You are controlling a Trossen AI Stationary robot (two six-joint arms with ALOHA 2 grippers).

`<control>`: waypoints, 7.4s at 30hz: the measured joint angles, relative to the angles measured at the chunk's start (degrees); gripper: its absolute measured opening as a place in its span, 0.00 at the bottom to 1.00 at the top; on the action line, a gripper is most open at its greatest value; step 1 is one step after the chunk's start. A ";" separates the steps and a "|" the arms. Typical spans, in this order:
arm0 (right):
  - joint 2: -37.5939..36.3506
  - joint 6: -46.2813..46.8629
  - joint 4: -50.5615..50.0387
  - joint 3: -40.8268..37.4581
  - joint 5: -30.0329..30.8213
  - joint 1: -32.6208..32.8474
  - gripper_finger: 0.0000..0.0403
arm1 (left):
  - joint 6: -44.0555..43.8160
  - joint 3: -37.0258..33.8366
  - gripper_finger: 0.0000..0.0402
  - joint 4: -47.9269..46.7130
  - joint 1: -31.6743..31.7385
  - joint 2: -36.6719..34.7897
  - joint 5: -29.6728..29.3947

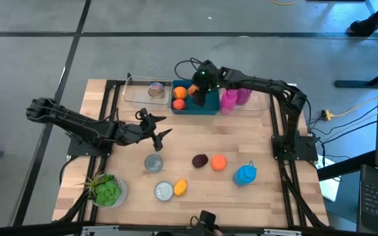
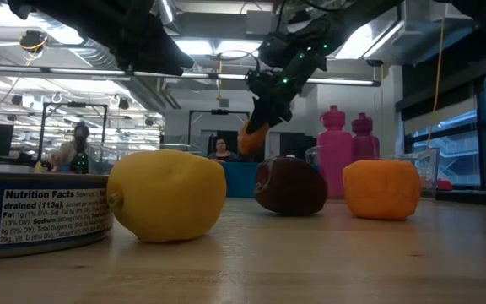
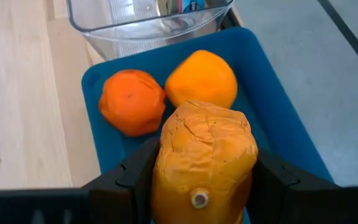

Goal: Pick & Place Food Item
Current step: Put the mango into the blue bin, then put the blue water bottle into the right transparent bin

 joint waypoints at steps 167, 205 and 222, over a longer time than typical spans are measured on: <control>-36.43 25.64 61.04 -60.32 1.16 21.35 0.71 | -1.70 0.04 0.65 -3.02 0.02 0.04 0.09; -85.24 34.12 12.02 -63.10 10.85 61.22 0.71 | -9.53 0.04 0.65 -2.56 0.04 0.04 0.13; -78.90 30.96 12.82 -64.78 26.76 77.24 0.71 | -12.61 0.02 0.65 4.18 0.02 0.03 0.11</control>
